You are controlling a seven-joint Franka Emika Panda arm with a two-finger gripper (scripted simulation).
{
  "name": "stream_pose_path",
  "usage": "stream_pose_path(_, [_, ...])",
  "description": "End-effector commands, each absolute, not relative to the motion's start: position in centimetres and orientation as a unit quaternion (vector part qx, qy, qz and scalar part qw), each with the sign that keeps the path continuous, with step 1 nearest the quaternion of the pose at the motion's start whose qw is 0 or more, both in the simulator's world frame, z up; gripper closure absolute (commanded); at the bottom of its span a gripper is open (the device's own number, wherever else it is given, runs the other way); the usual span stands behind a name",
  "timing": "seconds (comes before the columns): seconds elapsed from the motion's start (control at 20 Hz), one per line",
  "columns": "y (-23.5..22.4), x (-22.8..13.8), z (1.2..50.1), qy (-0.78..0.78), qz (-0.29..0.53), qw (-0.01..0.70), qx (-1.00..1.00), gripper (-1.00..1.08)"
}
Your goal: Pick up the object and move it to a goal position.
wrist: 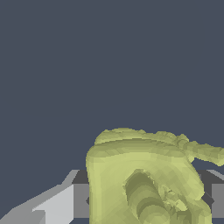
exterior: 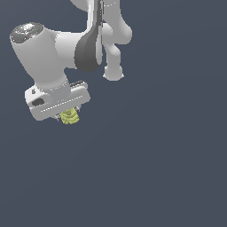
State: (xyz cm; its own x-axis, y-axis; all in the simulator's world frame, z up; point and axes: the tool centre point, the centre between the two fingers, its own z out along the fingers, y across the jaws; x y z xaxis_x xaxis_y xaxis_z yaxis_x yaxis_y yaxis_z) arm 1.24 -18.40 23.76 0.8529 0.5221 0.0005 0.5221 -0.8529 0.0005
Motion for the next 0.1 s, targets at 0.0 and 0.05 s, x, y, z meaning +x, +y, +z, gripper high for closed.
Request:
stream_pose_path(0.0, [-18.66,1.34,23.95,0.272,0.0,0.0,0.962,1.08])
stream_pose_path(0.05, [-18.68,1.34,23.96,0.272,0.0,0.0,0.962,1.08])
